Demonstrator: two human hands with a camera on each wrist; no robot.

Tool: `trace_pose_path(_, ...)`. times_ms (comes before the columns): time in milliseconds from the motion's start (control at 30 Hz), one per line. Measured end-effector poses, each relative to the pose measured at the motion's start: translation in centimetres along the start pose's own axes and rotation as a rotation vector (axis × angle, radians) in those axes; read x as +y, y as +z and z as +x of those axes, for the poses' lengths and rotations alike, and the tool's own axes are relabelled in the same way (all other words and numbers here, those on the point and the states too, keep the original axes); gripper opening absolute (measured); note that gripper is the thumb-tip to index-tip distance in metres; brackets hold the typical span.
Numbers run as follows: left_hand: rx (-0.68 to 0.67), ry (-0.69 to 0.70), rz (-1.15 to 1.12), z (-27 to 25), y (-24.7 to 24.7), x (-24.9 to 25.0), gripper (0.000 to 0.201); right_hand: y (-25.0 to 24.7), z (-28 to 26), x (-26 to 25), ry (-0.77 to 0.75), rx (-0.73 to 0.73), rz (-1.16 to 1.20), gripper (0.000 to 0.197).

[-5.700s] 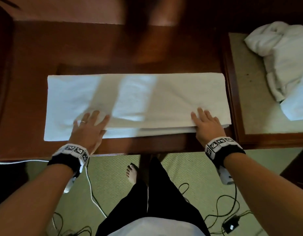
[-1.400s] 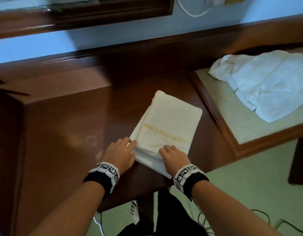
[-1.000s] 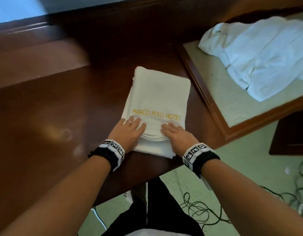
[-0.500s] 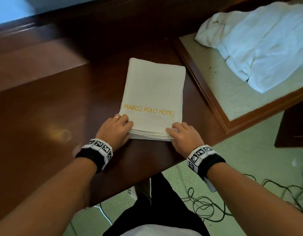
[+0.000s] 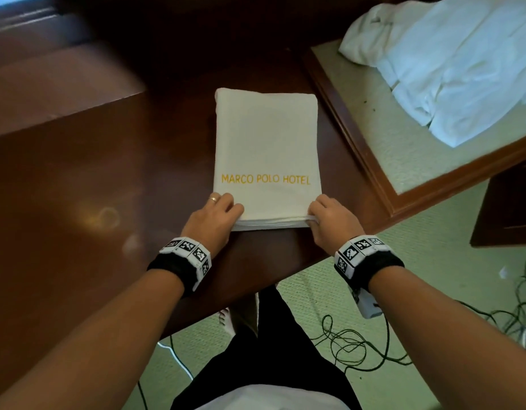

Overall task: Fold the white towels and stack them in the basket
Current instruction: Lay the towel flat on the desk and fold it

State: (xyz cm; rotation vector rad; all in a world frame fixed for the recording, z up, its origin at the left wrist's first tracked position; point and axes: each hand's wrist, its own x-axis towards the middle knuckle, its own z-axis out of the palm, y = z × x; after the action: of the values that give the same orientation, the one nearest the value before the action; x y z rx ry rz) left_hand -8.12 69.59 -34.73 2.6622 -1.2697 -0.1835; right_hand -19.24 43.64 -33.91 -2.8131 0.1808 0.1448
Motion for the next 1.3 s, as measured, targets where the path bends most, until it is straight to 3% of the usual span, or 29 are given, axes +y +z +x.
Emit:
trace_pose_path(67,-0.048,0.012,0.038,0.0,-0.3,0.9,0.042,0.2,-0.5,-0.5,0.027,-0.031,-0.072,0.025)
trace_pose_path(133,-0.195,0.02,0.018,0.1,-0.7,1.7,0.045,0.6,-1.3,-0.8,0.052,-0.072,-0.147,0.024)
trace_pose_path(200,-0.309,-0.071,-0.161,0.8,-1.4,1.4,0.05,0.4,-1.2,-1.1,0.083,-0.077,-0.199,0.02)
trace_pose_path(267,-0.144,-0.148,-0.362,1.9,-2.4,0.7,0.053,-0.5,0.3,-1.4,0.1,0.024,-0.182,0.026)
trace_pose_path(333,0.117,-0.15,-0.303,3.6,-2.5,-0.3,0.053,-1.2,2.6,-2.1,0.07,0.169,-0.152,0.029)
trace_pose_path(367,0.154,-0.141,-0.207,4.3,-2.4,-0.6,0.055,-1.3,3.7,-2.5,0.038,0.2,-0.144,0.032)
trace_pose_path(467,-0.065,-0.141,0.023,5.6,-0.9,-1.0,0.075,0.0,6.0,-3.3,-0.008,0.018,-0.161,0.055)
trace_pose_path(567,-0.242,-0.176,0.047,4.8,1.1,-1.2,0.084,1.6,5.8,-1.1,0.06,-0.192,-0.18,0.068)
trace_pose_path(700,-0.21,-0.199,0.017,4.5,0.6,-1.7,0.085,0.9,5.3,1.4,0.091,-0.172,-0.193,0.065)
trace_pose_path(833,0.026,-0.126,0.071,8.6,-1.8,-3.9,0.065,-1.5,9.4,1.6,-0.011,0.078,-0.205,0.046)
trace_pose_path(933,-0.06,-0.133,0.109,13.4,-3.0,-4.7,0.073,-2.6,14.3,1.2,-0.106,0.043,-0.234,0.058)
trace_pose_path(1067,-0.303,-0.244,0.16,15.2,-1.5,-4.8,0.083,-2.1,17.5,3.0,-0.087,-0.236,-0.265,0.069)
trace_pose_path(1167,-0.3,-0.351,0.095,13.8,-1.1,-3.9,0.086,-2.2,16.3,4.6,0.034,-0.245,-0.225,0.07)
trace_pose_path(1300,-0.266,-0.624,-0.041,11.1,-1.7,-1.3,0.099,-2.8,13.0,4.4,0.218,-0.2,-0.137,0.074)
